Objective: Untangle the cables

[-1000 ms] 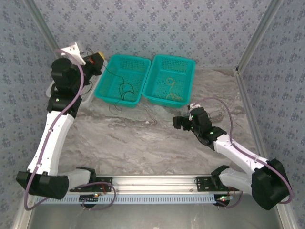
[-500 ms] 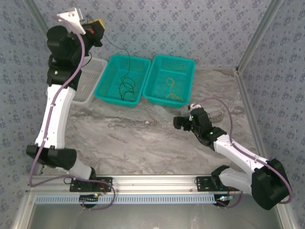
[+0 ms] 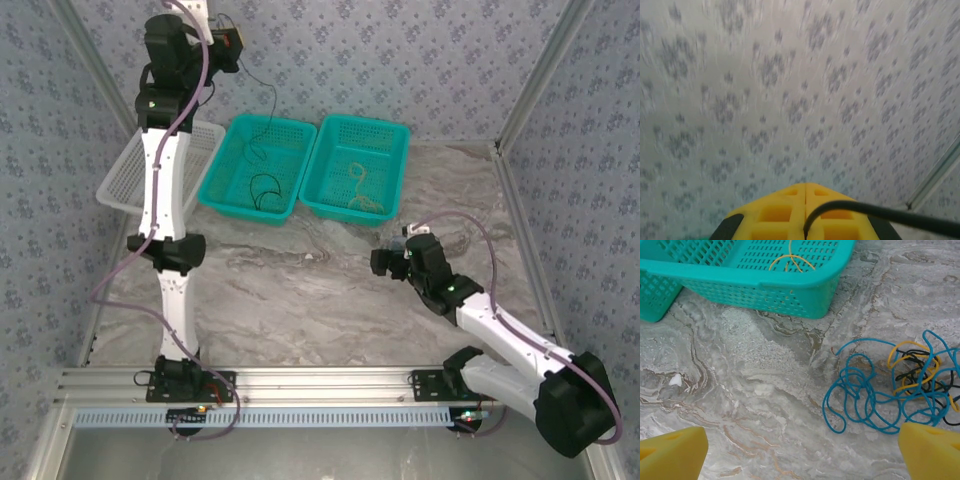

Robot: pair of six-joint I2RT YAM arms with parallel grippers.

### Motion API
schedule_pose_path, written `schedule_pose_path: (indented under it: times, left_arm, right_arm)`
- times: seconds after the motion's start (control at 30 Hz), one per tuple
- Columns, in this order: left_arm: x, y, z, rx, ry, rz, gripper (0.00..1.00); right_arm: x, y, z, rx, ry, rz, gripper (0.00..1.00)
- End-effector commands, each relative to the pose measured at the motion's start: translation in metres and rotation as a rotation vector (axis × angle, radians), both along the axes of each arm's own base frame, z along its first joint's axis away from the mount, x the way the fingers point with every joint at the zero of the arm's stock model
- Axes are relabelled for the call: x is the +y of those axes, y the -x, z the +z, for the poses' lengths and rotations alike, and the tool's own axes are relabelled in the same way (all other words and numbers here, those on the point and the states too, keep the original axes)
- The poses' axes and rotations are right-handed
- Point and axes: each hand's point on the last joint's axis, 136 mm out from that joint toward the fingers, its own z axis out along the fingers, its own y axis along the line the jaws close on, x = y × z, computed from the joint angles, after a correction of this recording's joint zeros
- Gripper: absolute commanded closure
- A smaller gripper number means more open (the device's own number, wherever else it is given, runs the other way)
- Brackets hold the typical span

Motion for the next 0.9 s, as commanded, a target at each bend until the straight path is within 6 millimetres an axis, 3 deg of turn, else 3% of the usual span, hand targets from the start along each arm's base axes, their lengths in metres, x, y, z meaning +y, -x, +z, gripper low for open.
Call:
schedule_pose_path:
  times: [0.0, 0.17, 0.33, 0.43, 0.77, 0.87]
  left_arm:
    - [-0.002, -0.003, -0.033, 0.101, -0.022, -0.028, 1.00]
    - [0.005, -0.015, -0.061, 0.154, -0.093, 0.022, 0.98]
    - [0.011, -0.025, -0.075, 0.177, -0.114, 0.052, 0.41]
    - [0.013, -0.025, -0.073, 0.171, -0.115, 0.051, 0.24]
    - [0.026, -0.019, -0.064, 0.184, -0.096, 0.054, 0.09]
    - [0.022, -0.009, -0.062, 0.183, -0.110, 0.018, 0.01]
  right_arm:
    - [-0.011, 0.004, -0.001, 0.007, 0.013, -0.045, 0.00]
    - [-0.015, 0.004, 0.000, -0.002, 0.014, -0.057, 0.00]
    - [-0.015, 0.004, 0.003, -0.002, 0.016, -0.058, 0.00]
    - [-0.016, 0.004, 0.002, -0.001, 0.017, -0.064, 0.00]
    - [-0.016, 0.002, 0.001, -0.002, 0.017, -0.068, 0.00]
    - [-0.018, 0.001, -0.001, -0.001, 0.022, -0.080, 0.00]
